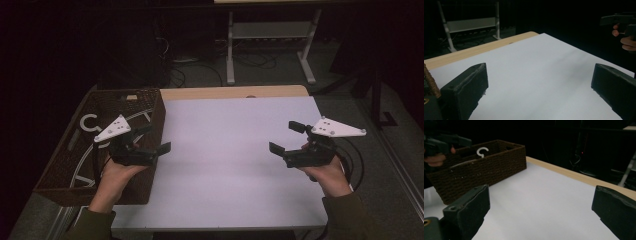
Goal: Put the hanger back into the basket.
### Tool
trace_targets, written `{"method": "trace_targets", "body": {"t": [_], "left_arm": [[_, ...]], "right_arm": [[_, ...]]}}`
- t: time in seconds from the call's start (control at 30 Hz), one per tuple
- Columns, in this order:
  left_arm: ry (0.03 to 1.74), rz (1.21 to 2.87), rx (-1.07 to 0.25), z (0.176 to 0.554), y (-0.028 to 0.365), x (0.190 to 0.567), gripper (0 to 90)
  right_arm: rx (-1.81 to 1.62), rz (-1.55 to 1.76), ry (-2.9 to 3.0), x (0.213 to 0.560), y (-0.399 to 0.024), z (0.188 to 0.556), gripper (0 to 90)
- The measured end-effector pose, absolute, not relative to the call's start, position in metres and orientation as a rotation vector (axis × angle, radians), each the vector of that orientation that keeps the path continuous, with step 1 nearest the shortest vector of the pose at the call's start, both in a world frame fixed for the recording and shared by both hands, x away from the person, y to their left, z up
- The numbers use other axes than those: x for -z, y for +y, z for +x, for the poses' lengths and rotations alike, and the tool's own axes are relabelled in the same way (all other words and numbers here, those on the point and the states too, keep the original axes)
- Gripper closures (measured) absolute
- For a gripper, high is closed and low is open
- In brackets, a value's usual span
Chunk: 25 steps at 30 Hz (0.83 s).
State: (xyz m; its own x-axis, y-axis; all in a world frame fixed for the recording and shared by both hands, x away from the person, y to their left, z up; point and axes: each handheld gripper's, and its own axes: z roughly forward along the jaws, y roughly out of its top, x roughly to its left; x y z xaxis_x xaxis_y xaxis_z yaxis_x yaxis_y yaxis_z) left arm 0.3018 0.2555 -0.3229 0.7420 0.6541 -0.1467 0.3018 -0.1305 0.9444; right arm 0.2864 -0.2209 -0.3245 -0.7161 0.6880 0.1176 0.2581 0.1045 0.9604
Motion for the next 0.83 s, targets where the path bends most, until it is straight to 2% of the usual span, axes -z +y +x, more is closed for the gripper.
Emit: {"method": "trace_targets", "body": {"t": [0.83], "left_arm": [[0.715,1.695,-0.368,0.2986,0.2551,0.3273,0.8]], "right_arm": [[-1.725,0.886,1.948,0.3154,-0.2297,0.2822,1.0]]}}
